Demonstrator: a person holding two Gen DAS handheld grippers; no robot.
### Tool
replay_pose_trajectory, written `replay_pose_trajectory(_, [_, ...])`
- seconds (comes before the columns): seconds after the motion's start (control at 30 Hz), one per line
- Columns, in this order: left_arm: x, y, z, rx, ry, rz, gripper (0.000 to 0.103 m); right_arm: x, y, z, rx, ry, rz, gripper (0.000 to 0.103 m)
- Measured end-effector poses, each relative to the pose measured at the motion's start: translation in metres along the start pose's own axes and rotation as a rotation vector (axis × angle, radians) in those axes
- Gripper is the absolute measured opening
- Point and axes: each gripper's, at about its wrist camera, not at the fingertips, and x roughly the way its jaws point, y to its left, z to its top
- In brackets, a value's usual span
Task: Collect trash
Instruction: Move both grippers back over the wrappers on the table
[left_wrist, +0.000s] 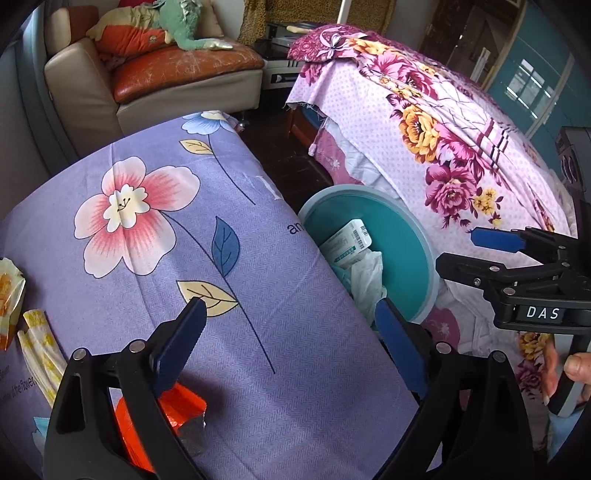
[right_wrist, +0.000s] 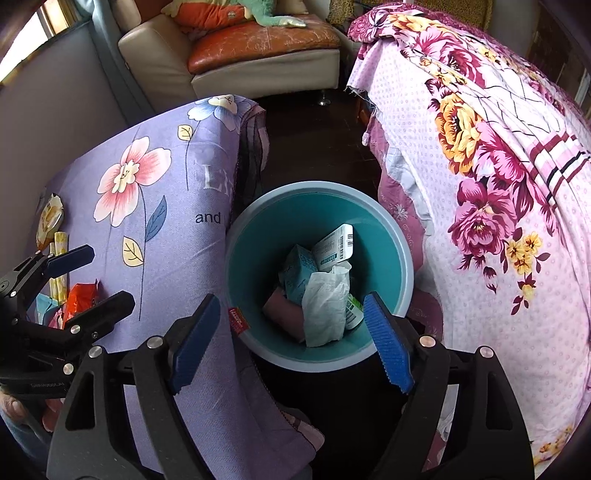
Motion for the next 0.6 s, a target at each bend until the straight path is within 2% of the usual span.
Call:
replay_pose_trajectory(0.37, [-0.047, 0.053, -0.051, -0.08, -0.017, 0.034, 0.093, -0.016, 0.073, -0.018, -0.126, 0.017, 0.023, 0.078])
replay_pose_trajectory(0.6, [-0.076, 0.107, -0.092, -0.146, -0.007, 0.087, 0.093, -0.015, 0.133, -0.03, -0.241, 0.048, 0.043, 0.08])
